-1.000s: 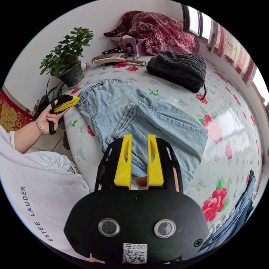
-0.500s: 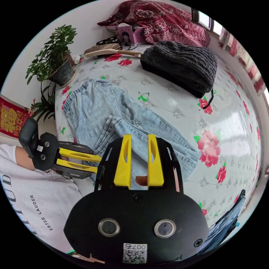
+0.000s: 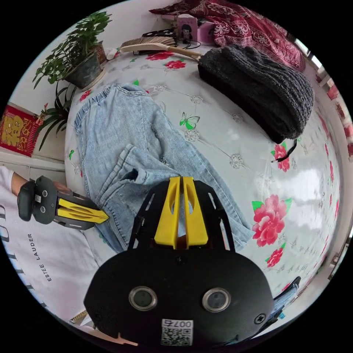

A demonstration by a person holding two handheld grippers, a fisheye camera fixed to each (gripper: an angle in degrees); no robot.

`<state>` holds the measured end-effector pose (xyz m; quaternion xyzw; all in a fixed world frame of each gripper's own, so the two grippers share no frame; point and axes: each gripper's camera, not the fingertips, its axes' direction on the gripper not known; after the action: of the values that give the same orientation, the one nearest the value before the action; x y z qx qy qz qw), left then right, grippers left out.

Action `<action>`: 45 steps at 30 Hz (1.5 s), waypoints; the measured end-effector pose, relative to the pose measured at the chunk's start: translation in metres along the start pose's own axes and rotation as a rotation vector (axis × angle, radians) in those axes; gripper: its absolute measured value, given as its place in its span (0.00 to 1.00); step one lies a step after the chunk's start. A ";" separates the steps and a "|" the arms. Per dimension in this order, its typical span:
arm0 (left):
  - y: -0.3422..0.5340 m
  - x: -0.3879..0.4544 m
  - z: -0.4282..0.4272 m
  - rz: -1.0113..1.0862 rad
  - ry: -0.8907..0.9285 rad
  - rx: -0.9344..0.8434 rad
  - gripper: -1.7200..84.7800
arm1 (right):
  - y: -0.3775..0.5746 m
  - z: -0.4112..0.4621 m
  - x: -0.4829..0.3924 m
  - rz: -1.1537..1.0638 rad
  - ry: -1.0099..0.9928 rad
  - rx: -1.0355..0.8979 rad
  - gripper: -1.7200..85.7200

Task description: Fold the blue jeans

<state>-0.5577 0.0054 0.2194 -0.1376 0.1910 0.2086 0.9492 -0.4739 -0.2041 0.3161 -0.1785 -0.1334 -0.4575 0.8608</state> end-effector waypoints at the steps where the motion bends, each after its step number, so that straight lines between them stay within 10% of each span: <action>1: -0.001 -0.001 0.001 0.012 -0.011 -0.003 0.01 | 0.000 0.004 0.003 0.016 -0.003 -0.010 0.02; 9: 0.049 -0.074 -0.043 -0.307 0.178 0.127 0.01 | 0.055 -0.024 0.030 0.270 -0.040 0.213 0.05; 21: 0.323 -0.214 -0.098 -1.499 0.315 0.683 0.16 | 0.258 -0.025 0.001 0.538 -0.346 0.393 0.07; 33: 0.291 -0.256 -0.103 -1.400 0.352 0.833 0.10 | 0.354 -0.041 0.001 0.600 -0.314 0.451 0.05; 45: 0.041 -0.076 -0.211 -0.304 0.148 0.739 0.09 | 0.469 -0.040 0.027 0.817 -0.316 0.560 0.05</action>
<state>-0.7040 -0.0566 0.0567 0.1717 0.2984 -0.0276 0.9385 -0.0648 0.0012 0.2044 -0.0458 -0.2987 0.0015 0.9533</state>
